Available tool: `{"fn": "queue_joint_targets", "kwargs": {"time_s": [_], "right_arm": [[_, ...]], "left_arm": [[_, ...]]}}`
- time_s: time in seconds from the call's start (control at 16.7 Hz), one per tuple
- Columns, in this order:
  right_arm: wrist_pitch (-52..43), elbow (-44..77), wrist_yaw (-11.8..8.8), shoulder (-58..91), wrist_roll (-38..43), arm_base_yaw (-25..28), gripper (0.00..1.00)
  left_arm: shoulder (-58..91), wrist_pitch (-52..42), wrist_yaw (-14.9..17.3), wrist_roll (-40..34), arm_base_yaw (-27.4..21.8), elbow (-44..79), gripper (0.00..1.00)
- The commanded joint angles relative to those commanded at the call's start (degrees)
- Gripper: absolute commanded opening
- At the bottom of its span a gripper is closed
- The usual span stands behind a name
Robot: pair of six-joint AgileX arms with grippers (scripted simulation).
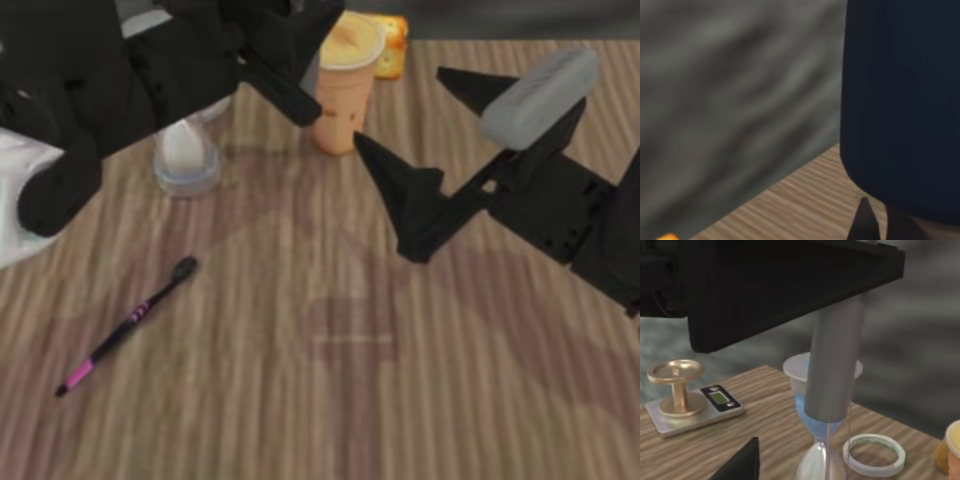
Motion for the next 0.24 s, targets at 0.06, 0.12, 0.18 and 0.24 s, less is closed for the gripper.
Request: {"fn": "queue_joint_targets", "kwargs": {"time_s": [0.06,0.12,0.18,0.24], "right_arm": [[-0.19,-1.79,-0.38,-1.83,0.01,-0.20,1.00],[-0.30,-2.98,-0.68,-3.06,0.01,-0.33,1.00],[-0.34,-3.57,-0.85,-3.68,0.01,-0.38,1.00],[-0.34,-3.64,-0.87,-3.75,0.01,-0.39,1.00]], "left_arm": [[-0.63,-0.06,0.99,0.02,1.11,-0.55,0.00],[-1.14,-0.12,1.86,-0.02,2.04,-1.01,0.00],[-1.44,-0.16,2.35,-0.06,2.56,-1.28,0.00],[-1.48,-0.16,2.41,-0.06,2.62,-1.32,0.00]]}}
